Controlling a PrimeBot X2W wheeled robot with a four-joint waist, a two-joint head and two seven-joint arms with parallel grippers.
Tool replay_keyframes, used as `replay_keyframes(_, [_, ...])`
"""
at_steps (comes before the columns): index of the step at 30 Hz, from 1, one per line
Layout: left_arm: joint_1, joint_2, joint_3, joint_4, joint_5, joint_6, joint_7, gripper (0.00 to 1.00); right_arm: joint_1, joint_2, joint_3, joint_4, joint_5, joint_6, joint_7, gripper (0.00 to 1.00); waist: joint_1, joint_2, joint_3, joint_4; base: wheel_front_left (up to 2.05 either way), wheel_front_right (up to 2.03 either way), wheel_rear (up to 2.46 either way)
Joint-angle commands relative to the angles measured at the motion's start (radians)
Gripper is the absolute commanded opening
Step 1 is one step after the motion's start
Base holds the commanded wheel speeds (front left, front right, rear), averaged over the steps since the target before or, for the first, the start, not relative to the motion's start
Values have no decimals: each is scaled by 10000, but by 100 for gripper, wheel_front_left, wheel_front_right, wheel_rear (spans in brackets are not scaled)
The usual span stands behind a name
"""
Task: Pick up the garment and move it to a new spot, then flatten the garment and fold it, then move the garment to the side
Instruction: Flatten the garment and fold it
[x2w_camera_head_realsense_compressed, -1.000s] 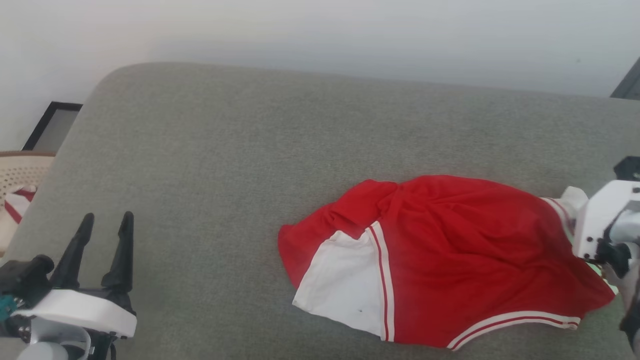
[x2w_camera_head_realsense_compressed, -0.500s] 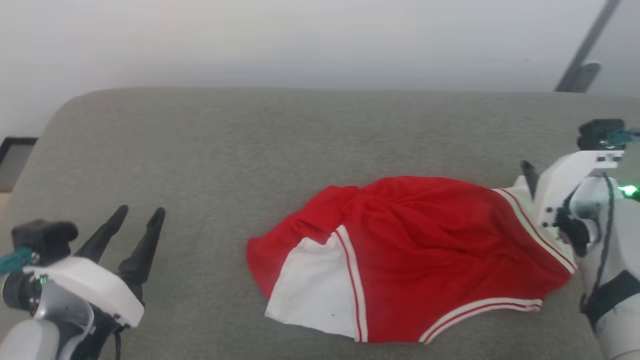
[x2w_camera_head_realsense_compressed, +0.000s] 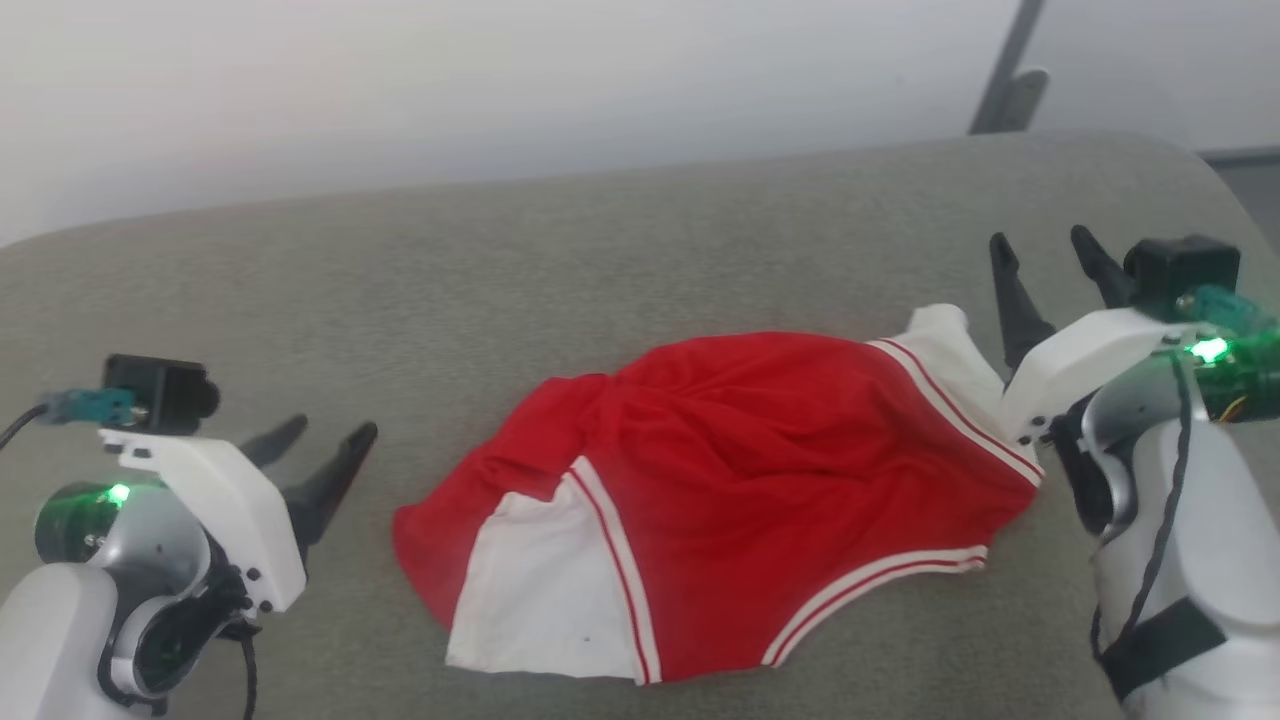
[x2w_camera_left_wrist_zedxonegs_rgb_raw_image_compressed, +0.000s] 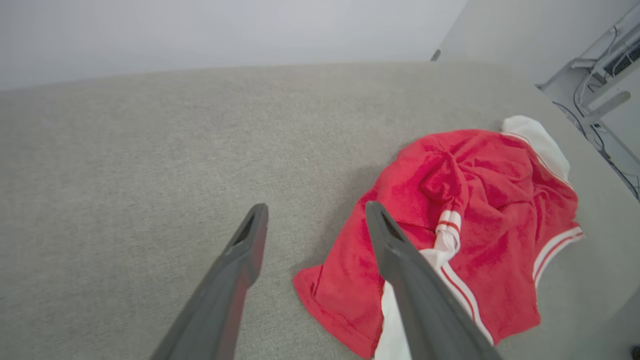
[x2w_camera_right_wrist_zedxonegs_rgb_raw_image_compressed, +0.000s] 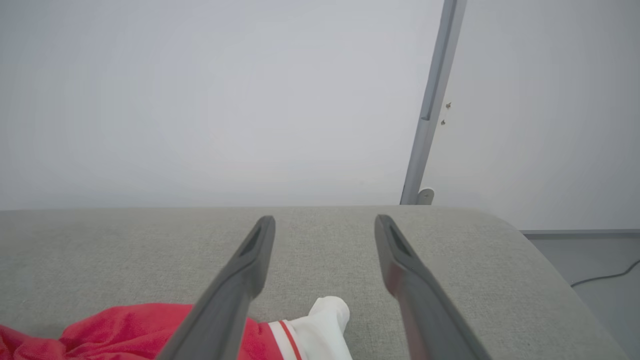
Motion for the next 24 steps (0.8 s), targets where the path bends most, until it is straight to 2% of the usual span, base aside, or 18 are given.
replay_keyframes(1, [-166, 19, -115, 139, -108, 98, 379, 100, 233, 118, -27, -238, -171, 3, -95, 100, 0, -1, 126, -255, 0, 0, 0])
replay_keyframes(4, [-327, 60, -298, 259, -233, 183, 963, 100, 401, 238, -76, -513, -181, 1, -34, 100, 0, -1, 224, -419, 0, 0, 0])
replay_keyframes(6, [-481, 200, -610, 421, -340, 363, 1934, 100, 645, 384, -161, -897, -229, 1, 75, 100, 0, -1, 394, -615, 0, 0, 0])
replay_keyframes(13, [-747, 281, -1212, 522, -511, 892, 3690, 100, 1068, 537, -324, -1576, -250, 3, 400, 100, 0, -1, 785, -868, 0, 0, 0])
replay_keyframes(19, [-1079, 280, -1656, 1031, -100, 790, 3887, 100, 1134, 568, -365, -1997, -158, 3, 535, 100, 0, -1, 1262, -954, 0, 0, 0])
replay_keyframes(24, [-1569, 225, -1971, 2367, 314, 510, 3574, 100, 1023, 570, -310, -2222, -5, 3, 548, 100, 0, -1, 1695, -972, 0, 0, 0])
